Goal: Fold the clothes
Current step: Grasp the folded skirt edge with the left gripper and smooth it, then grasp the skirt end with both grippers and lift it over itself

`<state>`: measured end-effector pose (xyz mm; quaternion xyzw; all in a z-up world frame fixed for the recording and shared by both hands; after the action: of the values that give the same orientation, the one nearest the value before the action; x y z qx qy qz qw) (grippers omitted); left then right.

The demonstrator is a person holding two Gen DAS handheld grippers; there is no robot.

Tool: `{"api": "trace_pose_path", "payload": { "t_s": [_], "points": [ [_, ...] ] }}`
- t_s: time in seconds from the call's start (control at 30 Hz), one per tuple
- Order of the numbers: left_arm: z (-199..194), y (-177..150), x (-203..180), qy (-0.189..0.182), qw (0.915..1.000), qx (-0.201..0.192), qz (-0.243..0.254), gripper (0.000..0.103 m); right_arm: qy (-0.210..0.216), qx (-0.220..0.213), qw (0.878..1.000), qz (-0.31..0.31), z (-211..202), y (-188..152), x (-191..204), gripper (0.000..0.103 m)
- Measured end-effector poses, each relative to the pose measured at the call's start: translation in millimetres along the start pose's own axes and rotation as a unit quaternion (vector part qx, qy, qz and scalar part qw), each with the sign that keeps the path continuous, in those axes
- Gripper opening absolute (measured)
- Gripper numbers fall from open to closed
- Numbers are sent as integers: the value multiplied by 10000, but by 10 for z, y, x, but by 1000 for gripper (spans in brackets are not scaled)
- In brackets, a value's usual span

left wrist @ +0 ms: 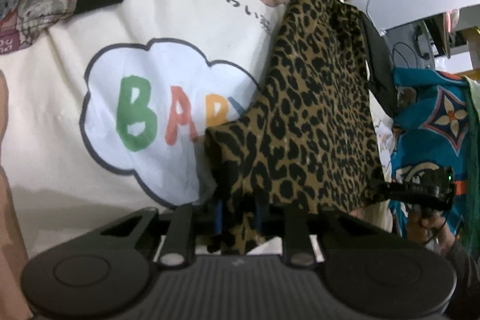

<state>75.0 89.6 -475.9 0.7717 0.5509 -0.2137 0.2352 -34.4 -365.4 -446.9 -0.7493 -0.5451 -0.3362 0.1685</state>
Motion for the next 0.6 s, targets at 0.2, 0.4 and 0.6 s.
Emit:
{"api": "trace_pose_path", "payload": {
  "t_s": [0.2, 0.4, 0.6],
  "points": [
    [81, 13, -17, 148, 9999, -20, -44, 28, -124, -16, 9999, -22, 73, 0, -19, 15],
    [99, 22, -24, 103, 9999, 10, -112, 16, -68, -46, 10000, 50, 79, -8, -38, 12],
    [91, -46, 7, 28, 9997, 93, -217, 21, -121, -103, 9999, -6, 59, -21, -23, 13]
  ]
}}
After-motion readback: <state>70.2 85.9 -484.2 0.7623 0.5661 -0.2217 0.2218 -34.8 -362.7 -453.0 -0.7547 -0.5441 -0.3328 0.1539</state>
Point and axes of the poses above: each gripper's, at about its wrist camera, not at the fingertips, and z roughly the way its jaws point, x to its left, y to its top, the point moved 6 cm from there along z, roughly the way its jaws point, and after that the axes turned 2 degrees about y, right-handed, at the moved point
